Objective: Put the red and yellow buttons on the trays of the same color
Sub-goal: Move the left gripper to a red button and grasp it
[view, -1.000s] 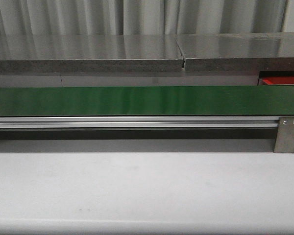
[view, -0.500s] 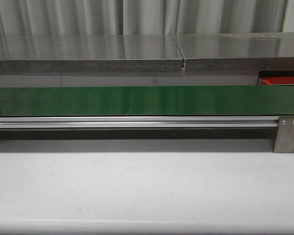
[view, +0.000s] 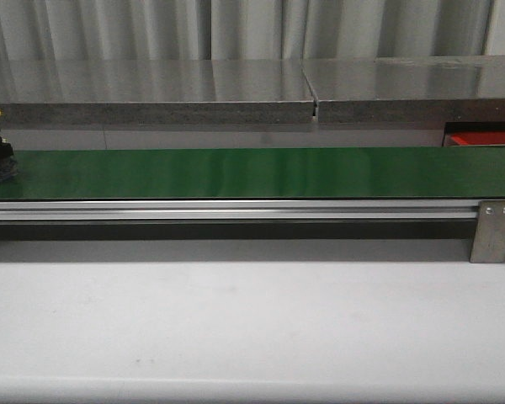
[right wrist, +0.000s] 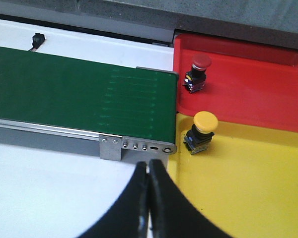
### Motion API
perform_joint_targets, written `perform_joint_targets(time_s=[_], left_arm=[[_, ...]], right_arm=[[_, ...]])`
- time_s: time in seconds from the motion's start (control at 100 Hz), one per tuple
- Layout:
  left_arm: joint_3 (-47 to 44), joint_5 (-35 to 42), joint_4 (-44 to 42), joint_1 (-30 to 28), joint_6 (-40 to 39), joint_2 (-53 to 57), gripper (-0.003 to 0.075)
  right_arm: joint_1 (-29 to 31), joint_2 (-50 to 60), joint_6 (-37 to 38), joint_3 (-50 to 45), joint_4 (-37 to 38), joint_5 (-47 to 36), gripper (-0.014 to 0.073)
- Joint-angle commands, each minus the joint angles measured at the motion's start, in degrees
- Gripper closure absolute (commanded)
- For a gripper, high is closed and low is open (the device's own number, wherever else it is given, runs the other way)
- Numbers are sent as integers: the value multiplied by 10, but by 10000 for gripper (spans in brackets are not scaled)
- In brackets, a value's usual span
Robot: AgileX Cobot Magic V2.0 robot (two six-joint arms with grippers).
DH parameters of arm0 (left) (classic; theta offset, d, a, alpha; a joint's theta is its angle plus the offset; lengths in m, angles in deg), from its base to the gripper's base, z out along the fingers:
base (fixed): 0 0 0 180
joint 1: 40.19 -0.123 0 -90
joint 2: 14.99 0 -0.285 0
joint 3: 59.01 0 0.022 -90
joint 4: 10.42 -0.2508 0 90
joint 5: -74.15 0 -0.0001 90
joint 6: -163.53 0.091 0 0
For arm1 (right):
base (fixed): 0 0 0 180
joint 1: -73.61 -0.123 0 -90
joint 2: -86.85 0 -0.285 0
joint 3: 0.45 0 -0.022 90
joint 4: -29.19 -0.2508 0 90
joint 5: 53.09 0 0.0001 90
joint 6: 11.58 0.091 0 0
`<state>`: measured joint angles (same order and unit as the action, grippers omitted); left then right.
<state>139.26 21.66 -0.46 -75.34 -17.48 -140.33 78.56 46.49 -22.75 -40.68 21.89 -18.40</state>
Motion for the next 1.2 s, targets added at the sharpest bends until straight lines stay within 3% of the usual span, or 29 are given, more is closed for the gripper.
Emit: perform_joint_targets(time_s=[0.0,0.4,0.81,1.19], left_arm=[[17,44,8,-1,-7,23,155],[17,88,12,0,-7,-11,162],[17,109,23,0,-7,-11,463],[17,102,23,1,6,23,499]], right_arm=[[1,0,0,14,-2,-39,712],[1,0,0,14,-1,-39,712],[1,0,0,14,-1,-39,712],[1,0,0,14,-1,-39,712]])
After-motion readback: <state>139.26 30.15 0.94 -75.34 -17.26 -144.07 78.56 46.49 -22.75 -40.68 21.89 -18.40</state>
